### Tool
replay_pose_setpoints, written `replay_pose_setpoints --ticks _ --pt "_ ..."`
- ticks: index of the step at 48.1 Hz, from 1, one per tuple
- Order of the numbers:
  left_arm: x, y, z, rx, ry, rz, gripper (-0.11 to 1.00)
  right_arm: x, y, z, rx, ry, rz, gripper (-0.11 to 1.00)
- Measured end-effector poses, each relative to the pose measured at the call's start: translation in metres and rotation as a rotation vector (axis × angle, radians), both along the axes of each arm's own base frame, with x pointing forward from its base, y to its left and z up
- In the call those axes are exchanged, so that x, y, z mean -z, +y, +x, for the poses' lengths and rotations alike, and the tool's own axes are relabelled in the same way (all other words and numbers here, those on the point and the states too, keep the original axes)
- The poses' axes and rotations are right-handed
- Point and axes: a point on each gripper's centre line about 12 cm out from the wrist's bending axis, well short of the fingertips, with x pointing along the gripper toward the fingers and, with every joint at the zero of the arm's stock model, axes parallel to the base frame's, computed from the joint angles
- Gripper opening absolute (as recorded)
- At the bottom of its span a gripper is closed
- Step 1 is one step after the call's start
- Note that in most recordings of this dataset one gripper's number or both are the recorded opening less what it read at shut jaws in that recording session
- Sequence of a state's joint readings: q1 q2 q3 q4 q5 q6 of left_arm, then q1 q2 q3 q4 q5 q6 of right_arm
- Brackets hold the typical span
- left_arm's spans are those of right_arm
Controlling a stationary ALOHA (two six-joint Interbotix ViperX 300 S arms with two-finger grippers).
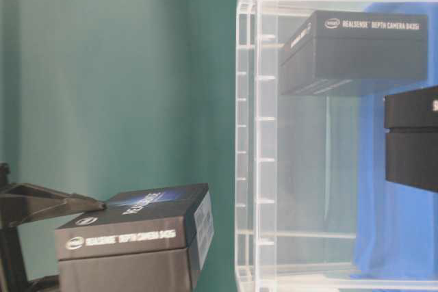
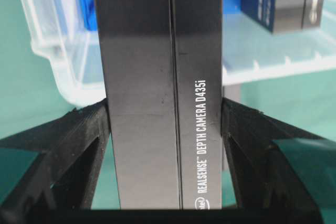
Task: Take the box out of the case with the left arm.
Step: 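Carry the box forward and lower it onto the table left of the first box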
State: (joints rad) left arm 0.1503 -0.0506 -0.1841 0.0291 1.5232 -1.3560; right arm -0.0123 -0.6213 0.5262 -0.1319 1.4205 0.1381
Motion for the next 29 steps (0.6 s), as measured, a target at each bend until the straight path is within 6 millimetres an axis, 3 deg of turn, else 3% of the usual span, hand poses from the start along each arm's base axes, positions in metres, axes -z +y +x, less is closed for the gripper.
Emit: replay_pose_setpoints --ticks 29 --pt "-0.011 -0.095 -0.005 0.004 -0.037 -0.079 0.61 0.000 -0.003 0.000 -0.001 0.001 -0.024 0.00"
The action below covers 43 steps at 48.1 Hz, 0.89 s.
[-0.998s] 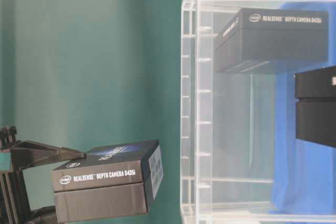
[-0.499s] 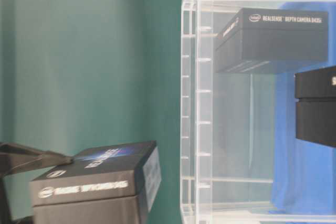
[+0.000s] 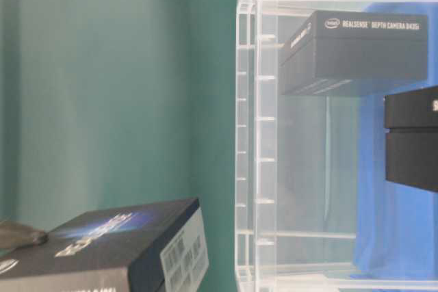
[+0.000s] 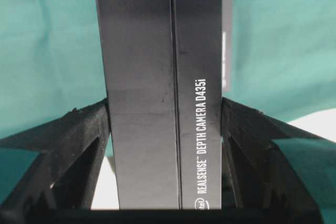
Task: Take the box out of the case with the left arm.
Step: 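Carry the box forward and lower it onto the table left of the first box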
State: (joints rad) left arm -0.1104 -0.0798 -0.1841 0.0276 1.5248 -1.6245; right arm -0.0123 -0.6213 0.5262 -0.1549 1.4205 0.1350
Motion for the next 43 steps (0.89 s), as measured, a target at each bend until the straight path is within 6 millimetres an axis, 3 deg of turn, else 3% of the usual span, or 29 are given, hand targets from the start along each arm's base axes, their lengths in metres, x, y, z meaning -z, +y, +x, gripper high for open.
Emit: replay_pose_setpoints --ticks 16,43 --pt "-0.001 -0.040 -0.006 -0.009 -0.003 -0.039 0.61 0.000 0.000 0.000 -0.001 0.000 -0.002 0.00" --pt "-0.001 -0.040 -0.006 -0.013 -0.005 -0.039 0.61 0.000 0.000 0.000 -0.001 0.000 -0.003 0.00"
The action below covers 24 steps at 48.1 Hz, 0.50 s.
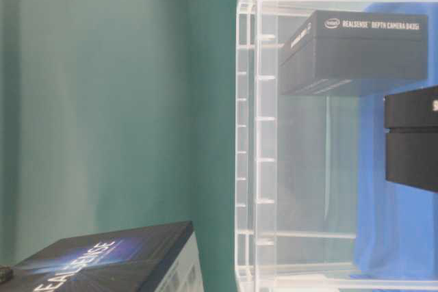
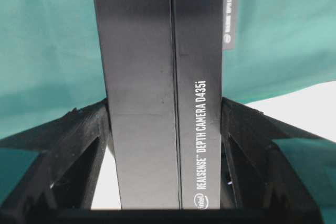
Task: Take the box out of the case with the left arm.
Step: 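Carry the box forward and lower it onto the table left of the first box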
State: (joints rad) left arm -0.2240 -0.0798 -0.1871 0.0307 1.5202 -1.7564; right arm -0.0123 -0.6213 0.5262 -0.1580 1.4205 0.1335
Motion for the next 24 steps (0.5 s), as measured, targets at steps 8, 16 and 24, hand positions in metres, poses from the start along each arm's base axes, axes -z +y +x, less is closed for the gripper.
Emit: replay_pose_setpoints --ticks 8,16,24 --pt "-0.001 -0.002 -0.001 0.006 -0.002 0.001 0.61 0.001 0.000 0.000 0.000 0.002 0.000 0.00" --pt "0.014 -0.011 -0.004 0.030 0.041 0.011 0.61 0.001 0.000 0.000 0.001 0.001 0.000 0.00" --pt "0.037 -0.013 -0.006 0.030 0.083 0.027 0.61 0.001 0.000 0.000 0.000 0.002 0.002 0.00"
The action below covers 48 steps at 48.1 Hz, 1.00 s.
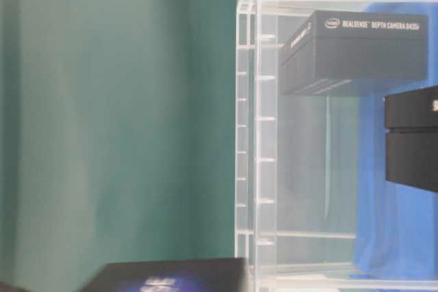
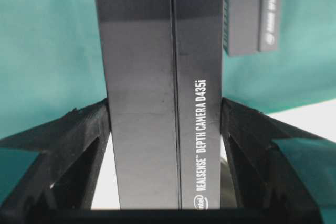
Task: Take the box out of the case with the left arm.
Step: 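Carry the box forward and lower it onto the table left of the first box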
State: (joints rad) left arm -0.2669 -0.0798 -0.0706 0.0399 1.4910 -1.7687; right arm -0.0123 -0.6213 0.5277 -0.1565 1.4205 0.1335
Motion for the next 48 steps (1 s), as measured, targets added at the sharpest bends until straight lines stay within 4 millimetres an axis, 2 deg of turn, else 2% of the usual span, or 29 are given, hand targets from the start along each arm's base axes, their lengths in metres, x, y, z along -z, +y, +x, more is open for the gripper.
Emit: replay_pose_setpoints --ticks 25,33,48 --pt "0.101 -0.003 -0.003 -0.062 0.052 0.019 0.61 0.001 0.000 0.000 0.008 0.004 0.000 0.00" --pt "0.128 0.000 -0.006 -0.056 0.076 0.048 0.61 0.003 0.000 -0.001 0.006 0.010 0.000 0.00" --pt "0.170 0.002 0.005 -0.045 0.041 0.048 0.61 0.007 0.000 -0.001 0.004 0.011 0.000 0.00"
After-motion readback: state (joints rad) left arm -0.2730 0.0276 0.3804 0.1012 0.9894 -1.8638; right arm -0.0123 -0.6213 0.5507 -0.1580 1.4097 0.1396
